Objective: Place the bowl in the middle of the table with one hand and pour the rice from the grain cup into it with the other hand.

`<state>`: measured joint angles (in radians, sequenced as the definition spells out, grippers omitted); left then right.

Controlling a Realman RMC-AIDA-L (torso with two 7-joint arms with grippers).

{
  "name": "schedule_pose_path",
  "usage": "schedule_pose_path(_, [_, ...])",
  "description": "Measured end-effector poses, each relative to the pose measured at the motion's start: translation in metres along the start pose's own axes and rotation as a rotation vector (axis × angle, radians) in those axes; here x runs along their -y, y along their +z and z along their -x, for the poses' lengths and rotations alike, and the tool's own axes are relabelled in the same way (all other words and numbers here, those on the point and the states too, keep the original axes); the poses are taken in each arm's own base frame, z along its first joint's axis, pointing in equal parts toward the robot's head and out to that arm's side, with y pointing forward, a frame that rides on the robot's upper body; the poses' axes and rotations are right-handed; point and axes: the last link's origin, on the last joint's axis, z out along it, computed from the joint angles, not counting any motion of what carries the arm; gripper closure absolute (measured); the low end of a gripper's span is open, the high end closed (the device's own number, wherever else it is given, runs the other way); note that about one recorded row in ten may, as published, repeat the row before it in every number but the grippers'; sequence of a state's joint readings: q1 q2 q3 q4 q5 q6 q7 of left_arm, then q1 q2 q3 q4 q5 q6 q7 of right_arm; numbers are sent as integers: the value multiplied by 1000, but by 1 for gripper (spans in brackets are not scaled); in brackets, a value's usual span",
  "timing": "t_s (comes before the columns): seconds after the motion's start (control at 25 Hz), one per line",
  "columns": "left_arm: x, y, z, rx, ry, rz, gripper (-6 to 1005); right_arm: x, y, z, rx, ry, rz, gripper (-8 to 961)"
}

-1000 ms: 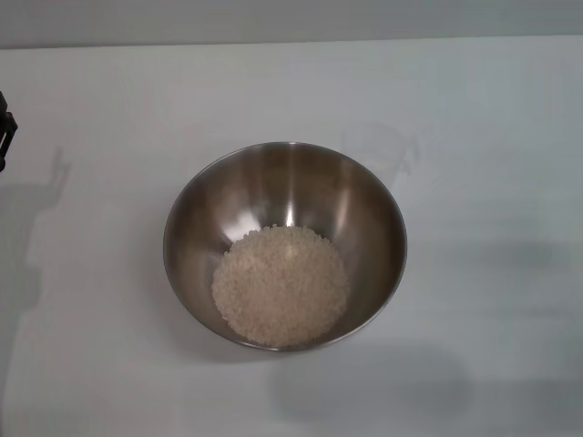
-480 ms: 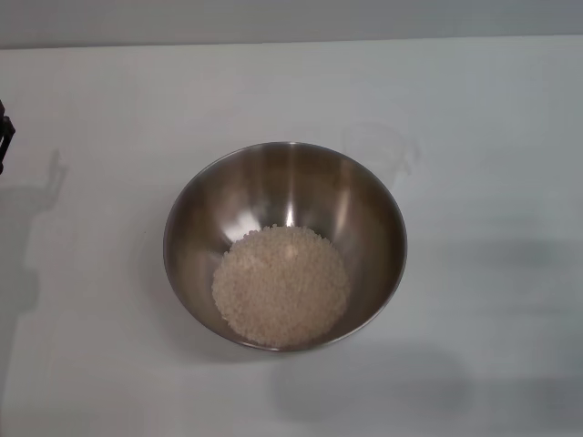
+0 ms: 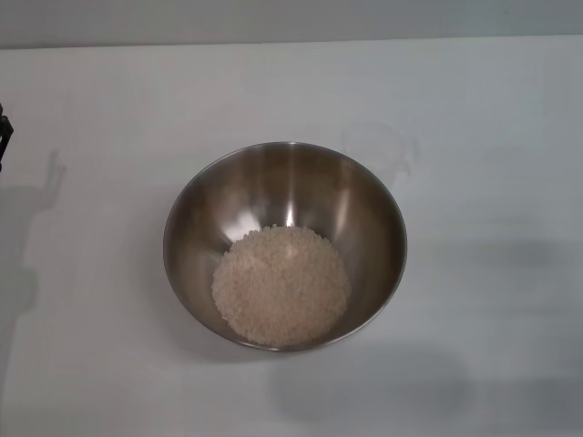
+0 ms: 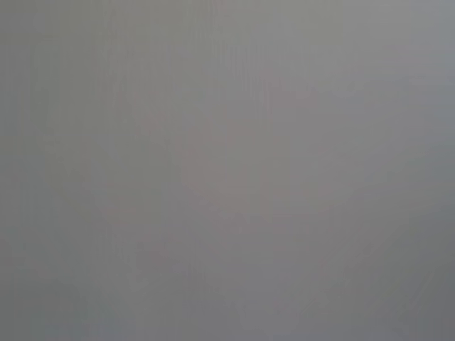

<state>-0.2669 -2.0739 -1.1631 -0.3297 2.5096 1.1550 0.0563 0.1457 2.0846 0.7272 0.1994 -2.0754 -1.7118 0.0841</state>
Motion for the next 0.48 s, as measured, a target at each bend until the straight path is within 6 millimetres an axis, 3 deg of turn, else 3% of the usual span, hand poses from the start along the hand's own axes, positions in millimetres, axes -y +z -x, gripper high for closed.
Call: schedule_pose_path(0.48, [0, 0, 0, 2, 0, -1, 184, 0, 2, 2, 15, -4, -7, 186])
